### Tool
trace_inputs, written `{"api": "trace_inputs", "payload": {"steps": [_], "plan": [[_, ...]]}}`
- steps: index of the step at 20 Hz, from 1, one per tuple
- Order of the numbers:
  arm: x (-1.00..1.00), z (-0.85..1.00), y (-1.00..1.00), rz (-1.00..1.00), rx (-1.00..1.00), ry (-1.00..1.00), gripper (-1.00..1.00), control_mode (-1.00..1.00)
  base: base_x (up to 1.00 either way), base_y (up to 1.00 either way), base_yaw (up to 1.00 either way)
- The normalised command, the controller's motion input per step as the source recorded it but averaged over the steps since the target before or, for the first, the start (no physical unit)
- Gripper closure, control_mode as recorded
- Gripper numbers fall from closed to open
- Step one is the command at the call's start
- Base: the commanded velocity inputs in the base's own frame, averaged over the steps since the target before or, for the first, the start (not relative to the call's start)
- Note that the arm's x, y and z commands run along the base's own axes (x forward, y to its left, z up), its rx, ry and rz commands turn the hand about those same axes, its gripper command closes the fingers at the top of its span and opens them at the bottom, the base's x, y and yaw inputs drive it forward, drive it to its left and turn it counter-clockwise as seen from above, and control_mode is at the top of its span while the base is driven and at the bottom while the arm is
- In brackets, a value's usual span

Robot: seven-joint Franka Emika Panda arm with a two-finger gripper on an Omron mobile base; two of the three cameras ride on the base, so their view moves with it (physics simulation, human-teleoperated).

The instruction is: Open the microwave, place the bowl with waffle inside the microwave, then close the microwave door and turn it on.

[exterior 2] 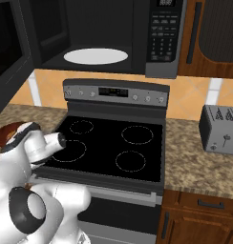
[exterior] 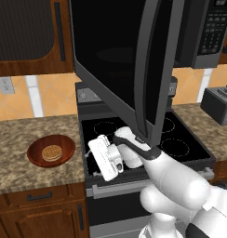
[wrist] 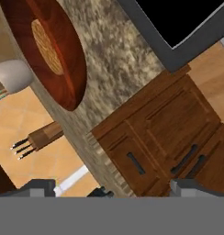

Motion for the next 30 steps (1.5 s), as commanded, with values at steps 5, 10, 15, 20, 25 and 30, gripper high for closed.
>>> {"api": "trace_inputs", "payload": {"steps": [5,10,15,20,25,30], "plan": [[0.58,0.0,0.2,0.0,-0.02,0.03,-1.0,-1.0,0.0,0.0,0.0],[0.7,-0.05,0.02,0.0,0.0,0.1,-1.0,-1.0,0.0,0.0,0.0],[0.58,-0.01,0.0,0.0,-0.01,0.02,-1.0,-1.0,0.0,0.0,0.0],[0.25,-0.13,0.02,0.0,-0.04,0.0,-1.0,-1.0,0.0,0.0,0.0],[0.19,-0.11,0.12,0.0,-0.06,0.0,-1.0,-1.0,0.0,0.0,0.0],[0.09,-0.25,0.33,0.0,-0.13,-0.04,-1.0,-1.0,0.0,0.0,0.0]]}}
